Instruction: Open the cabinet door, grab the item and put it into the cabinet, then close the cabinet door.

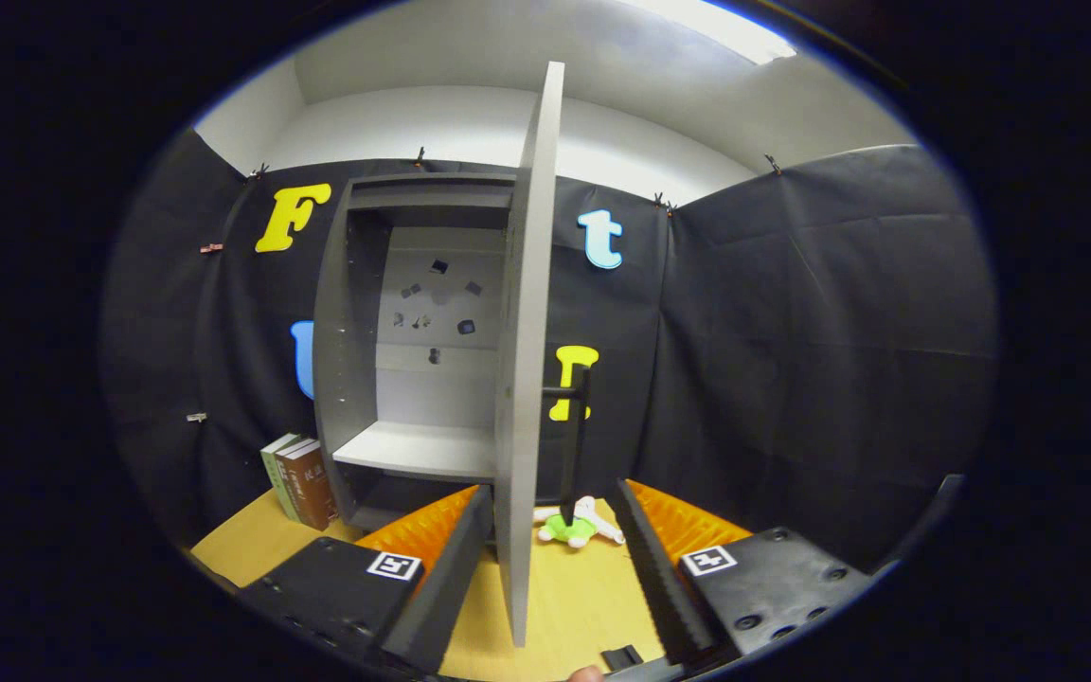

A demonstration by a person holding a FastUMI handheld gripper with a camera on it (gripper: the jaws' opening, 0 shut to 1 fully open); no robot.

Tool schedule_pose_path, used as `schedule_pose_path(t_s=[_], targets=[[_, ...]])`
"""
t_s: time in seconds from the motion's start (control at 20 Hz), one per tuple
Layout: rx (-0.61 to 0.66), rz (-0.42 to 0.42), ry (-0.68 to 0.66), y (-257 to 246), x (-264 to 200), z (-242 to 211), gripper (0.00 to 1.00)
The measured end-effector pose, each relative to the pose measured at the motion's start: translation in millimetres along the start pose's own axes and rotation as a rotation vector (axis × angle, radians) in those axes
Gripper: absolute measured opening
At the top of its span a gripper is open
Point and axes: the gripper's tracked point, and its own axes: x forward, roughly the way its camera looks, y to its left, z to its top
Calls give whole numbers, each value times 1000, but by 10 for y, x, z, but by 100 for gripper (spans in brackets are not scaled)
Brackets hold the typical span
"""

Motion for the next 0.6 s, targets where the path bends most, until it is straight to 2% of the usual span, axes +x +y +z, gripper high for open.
schedule_pose_path(t_s=[0.1,0.4,0.6], targets=[[10,37,39,136,-78,-130,99],[41,209,235,765,-163,-700,99],[73,252,403,1019,-178,-1228,99]])
